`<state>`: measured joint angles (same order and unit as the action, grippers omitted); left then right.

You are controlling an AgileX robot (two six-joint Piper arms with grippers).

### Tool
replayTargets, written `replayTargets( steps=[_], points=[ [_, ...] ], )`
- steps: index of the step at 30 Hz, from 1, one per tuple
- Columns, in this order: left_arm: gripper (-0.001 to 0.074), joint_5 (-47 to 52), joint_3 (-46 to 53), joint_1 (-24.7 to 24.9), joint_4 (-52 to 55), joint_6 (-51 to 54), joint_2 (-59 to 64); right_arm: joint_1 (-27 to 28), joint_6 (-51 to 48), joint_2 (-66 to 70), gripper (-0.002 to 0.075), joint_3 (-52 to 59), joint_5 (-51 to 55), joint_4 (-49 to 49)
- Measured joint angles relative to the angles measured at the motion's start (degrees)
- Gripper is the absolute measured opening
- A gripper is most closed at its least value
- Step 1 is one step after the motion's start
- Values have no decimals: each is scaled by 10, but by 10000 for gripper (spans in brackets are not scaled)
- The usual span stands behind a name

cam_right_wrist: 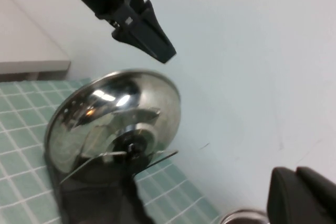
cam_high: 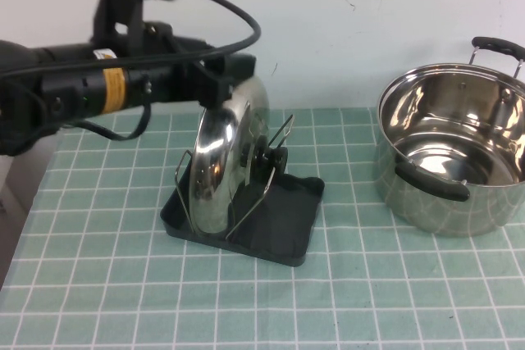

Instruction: Put pot lid on rack

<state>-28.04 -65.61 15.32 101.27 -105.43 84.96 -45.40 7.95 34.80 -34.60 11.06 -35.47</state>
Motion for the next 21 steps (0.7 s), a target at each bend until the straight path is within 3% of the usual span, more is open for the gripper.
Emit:
replayTargets(
  steps=[4, 7, 9, 12, 16, 21],
  points=[
    [337, 40, 0, 0, 1, 50, -52, 0, 0, 0, -1, -26, 9, -27],
    [111, 79, 0, 0, 1, 152, -102, 0, 0, 0, -1, -64, 70, -46],
    [51, 123, 0, 0, -2, 225, -132, 0, -10, 0, -1, -92, 136, -60],
    [15, 221, 0, 0, -6, 302, -169, 0, -56, 0, -1, -134, 258, -74],
    [4, 441, -1, 0, -71, 419, -186, 0, -134, 0, -1, -186, 436, -80],
    [1, 680, -13, -1, -353, 597, -189, 0, -176, -3, -1, -219, 589, -69]
  ],
)
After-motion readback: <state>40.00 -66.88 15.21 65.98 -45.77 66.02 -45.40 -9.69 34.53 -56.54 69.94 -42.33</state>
